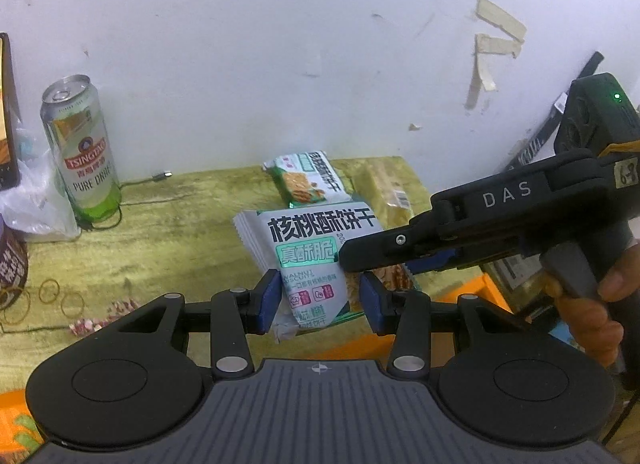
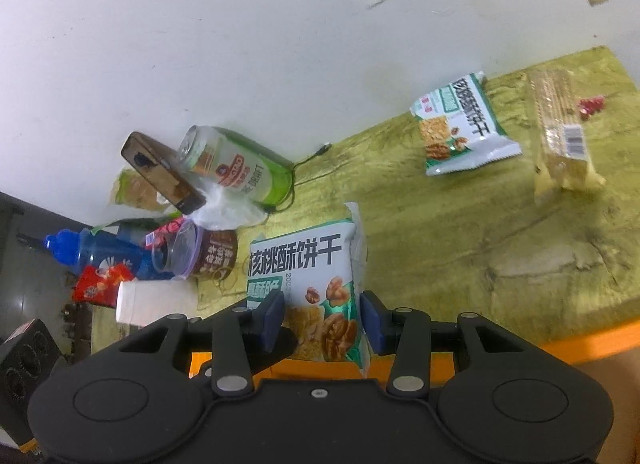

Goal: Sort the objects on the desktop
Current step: 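Carry the walnut pack with both tools toward the orange tray, then lower the walnut pack into the orange tray beside the cakes with both tools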

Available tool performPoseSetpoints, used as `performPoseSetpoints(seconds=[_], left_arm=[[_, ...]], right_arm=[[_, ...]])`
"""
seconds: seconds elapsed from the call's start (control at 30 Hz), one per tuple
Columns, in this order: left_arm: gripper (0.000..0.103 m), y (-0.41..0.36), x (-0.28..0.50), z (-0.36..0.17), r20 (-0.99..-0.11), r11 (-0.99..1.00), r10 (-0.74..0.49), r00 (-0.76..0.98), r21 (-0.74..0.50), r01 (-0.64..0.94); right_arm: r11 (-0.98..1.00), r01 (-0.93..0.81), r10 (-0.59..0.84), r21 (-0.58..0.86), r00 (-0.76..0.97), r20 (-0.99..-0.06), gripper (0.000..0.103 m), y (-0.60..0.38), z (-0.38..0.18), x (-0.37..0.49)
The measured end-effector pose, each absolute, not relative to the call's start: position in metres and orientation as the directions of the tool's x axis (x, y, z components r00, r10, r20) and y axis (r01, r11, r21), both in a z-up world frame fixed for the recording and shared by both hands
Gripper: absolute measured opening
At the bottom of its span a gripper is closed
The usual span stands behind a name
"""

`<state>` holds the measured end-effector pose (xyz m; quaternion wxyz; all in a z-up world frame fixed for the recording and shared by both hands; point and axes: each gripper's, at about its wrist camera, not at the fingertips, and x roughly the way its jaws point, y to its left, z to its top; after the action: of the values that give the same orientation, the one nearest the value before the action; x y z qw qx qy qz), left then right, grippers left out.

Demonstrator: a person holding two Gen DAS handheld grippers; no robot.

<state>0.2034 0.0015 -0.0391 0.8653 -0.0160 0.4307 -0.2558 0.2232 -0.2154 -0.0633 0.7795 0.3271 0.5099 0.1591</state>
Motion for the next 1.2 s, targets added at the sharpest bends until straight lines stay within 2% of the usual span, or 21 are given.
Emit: performPoseSetpoints(seconds=[0.33,0.73,1.2], left_arm=[[0.043,-0.028,0.168,-0.043,-0.750,0.851,-0.471,0.465,-0.248,0.464],[0.043,-0.054,0.130,-0.069,-0.779,0.822,-0.491,0.390,-0.266,0.503],[0.043,-0.058,0.117,-0.099,-0.803,0.823,-0.481,0.352,-0.274,0.498]], right_arm=[[0.721,0.104,0.587,0.685,0.433,-0.684,0.041,-0.244,-0.070,0.178],[0.730,0.156,0.571,0.665,0.395,-0.720,0.041,-0.264,-0.095,0.131],[0.750,0.178,0.558,0.637,0.348,-0.754,0.041,-0.262,-0.123,0.117]])
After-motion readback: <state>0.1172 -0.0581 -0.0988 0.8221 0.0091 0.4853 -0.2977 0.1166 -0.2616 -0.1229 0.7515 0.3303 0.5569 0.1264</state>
